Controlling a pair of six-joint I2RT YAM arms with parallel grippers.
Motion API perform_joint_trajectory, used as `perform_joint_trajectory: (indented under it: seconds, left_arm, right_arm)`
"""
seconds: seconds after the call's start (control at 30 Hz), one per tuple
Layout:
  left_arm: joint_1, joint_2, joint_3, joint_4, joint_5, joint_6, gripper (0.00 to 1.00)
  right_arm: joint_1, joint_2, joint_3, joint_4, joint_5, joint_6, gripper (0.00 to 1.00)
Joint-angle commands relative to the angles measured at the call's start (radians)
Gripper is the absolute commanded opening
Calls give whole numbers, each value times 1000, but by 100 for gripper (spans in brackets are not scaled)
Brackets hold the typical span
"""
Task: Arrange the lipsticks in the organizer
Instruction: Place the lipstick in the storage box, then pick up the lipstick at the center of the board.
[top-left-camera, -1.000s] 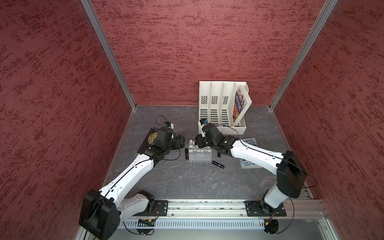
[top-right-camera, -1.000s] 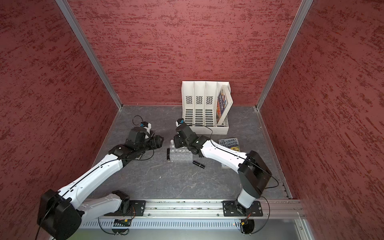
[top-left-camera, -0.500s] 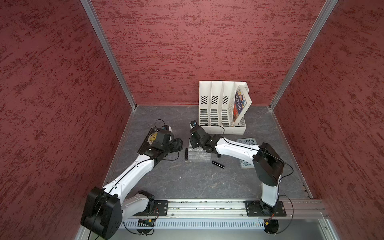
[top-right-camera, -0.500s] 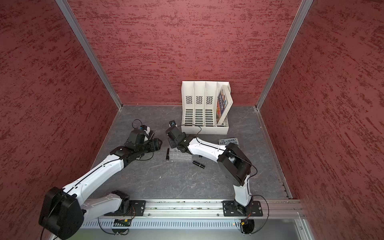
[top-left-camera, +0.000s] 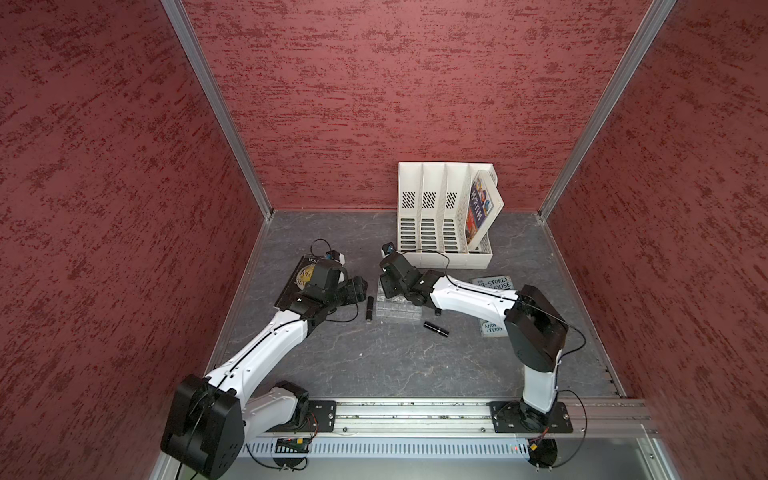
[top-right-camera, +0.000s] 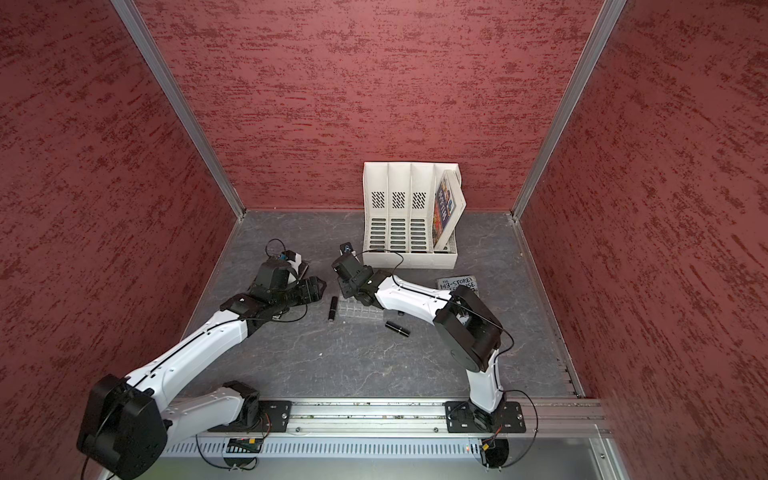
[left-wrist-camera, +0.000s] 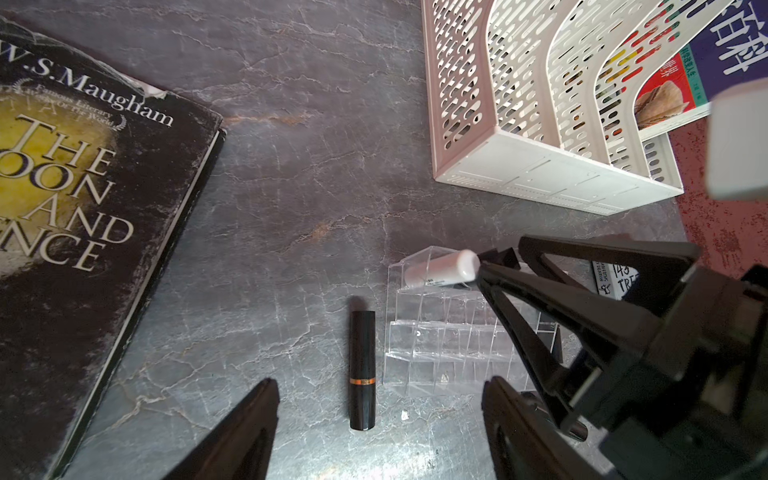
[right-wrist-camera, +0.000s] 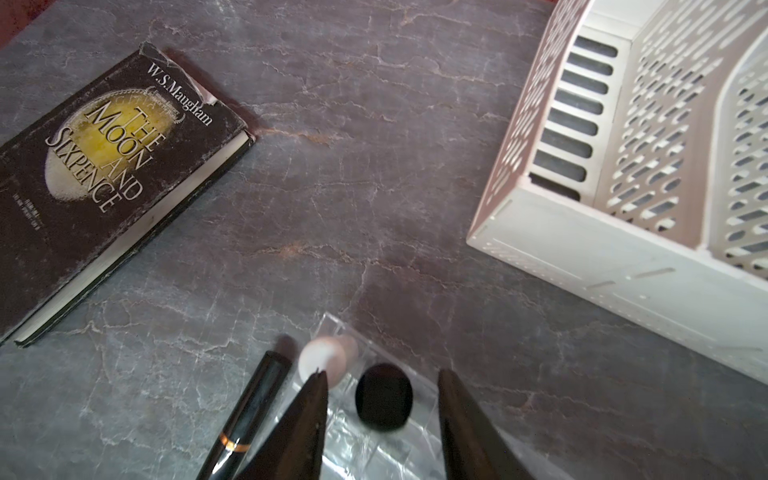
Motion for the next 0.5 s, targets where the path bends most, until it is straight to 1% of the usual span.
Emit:
perform_joint_trajectory:
  seconds: [0.0,0.07,0.2,0.27,0.3,0.37,0.47]
  left_arm:
    - [-8,-33,-1,-1,-18,13,80]
    - [-24,-41,14,-33,-58,37,80]
    - [-79,-43,32,-74,-130,71,80]
    - [-144,-25,40,-80,-187,77,80]
    - [-190,-14,47,-79,-211,78,80]
    - [-294,31,57,-61,-264,64,80]
    - [-381,86,55,-16,-266,7,80]
  right_arm:
    - [-30,-129,-34,-52,-28,76,48]
    - [-62,-194,-69,-108,-48,131,47]
    - [-176,-352,-187,-215,-136,254,46]
    - [-246,-412,-240,-287,-186,291,45]
    - [-268,-432,-259,-329,-198,294,45]
    - [-285,-439,-264,-428,-187,279,47]
    - [-285,-388,-255,-496,-218,270,50]
